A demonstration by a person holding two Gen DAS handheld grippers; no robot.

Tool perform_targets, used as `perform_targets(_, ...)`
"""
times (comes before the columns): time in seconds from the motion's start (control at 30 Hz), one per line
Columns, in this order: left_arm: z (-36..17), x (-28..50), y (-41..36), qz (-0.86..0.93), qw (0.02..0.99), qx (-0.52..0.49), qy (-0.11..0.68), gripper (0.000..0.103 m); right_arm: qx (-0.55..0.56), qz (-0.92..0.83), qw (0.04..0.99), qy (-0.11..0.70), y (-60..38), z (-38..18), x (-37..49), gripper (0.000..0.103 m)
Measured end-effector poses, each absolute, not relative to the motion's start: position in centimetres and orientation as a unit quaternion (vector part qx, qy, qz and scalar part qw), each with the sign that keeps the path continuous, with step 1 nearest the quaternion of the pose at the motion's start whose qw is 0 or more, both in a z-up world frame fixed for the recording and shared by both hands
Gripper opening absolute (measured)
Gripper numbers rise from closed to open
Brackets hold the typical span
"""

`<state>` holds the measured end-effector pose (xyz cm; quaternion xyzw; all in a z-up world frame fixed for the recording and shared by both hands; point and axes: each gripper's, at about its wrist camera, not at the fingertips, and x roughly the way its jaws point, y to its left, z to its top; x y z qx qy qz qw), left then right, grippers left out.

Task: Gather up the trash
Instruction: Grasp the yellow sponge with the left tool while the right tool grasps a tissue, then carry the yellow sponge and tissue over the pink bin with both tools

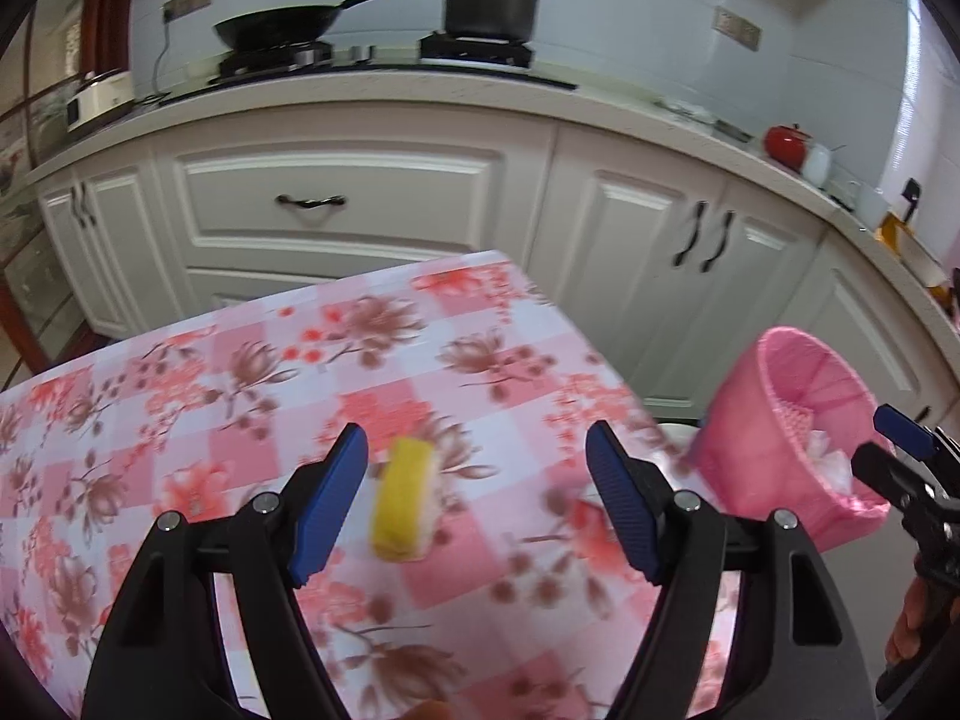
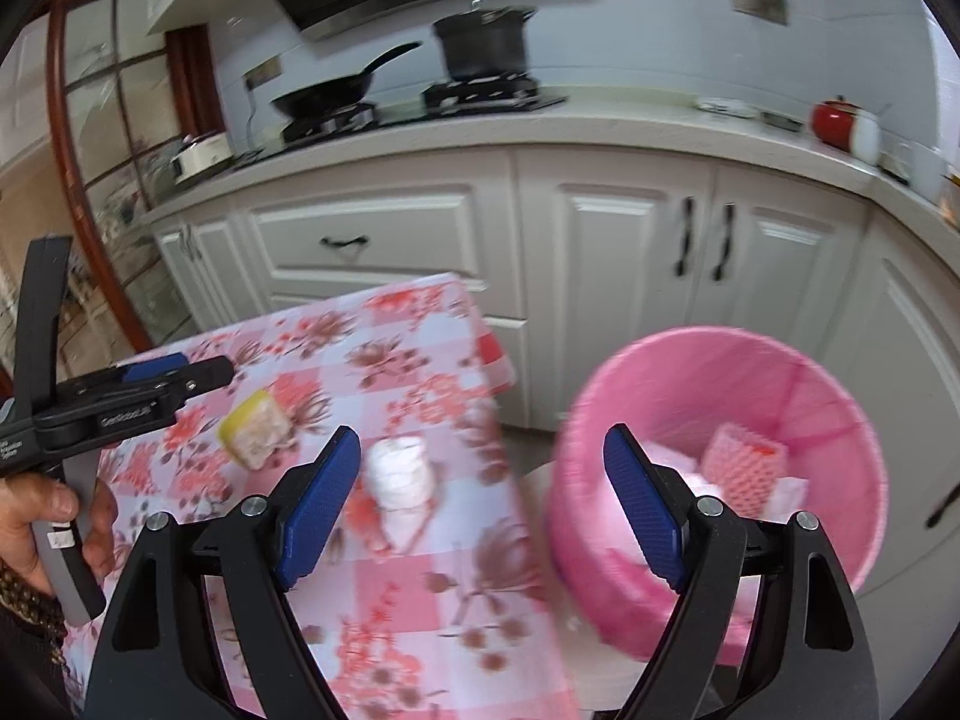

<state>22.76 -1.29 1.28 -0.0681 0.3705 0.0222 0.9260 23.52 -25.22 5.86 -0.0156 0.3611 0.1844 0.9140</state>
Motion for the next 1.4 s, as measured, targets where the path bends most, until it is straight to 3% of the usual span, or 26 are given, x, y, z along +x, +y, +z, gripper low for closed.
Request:
perform_targets(0.1,0.3,22.7,-0.1,0.036,0.923,-0.065,0.378,0.070,-0.032,0.199,0.904,0.377,-22.4,4.6,23.7,0.079)
perform_targets(0.37,-2.7,22.9,1.2,0.031,0.911,-0.074,0.405,0.054,-0.064,0.204,0.887,0.409,-17.8,1.2,24.8,0.078)
perform_targets(0.87,-5.6,24.0,1.8,0.021,0.897,-0.084,0.434,0.042,-0.091,0.182,0.863,0.463,-15.5,-4.4,27.6,0.055)
perform_targets(0.93,-5.8,24.0,1.7,0.020,0.896,-0.083,0.436,0.040,-0.089,0.180,0.861,0.468,-15.4,-4.7,27.9,0.044)
perform_targets(1.03,-6.0,24.1,1.5,0.017,0.894,-0.080,0.440,0.029,-0.091,0.183,0.858,0.470,-15.4,-5.0,28.0,0.035)
perform_targets(1.4,-5.0,23.8,0.7,0.016,0.899,-0.072,0.432,0.025,-0.080,0.192,0.869,0.449,-16.2,-2.9,27.2,0.031)
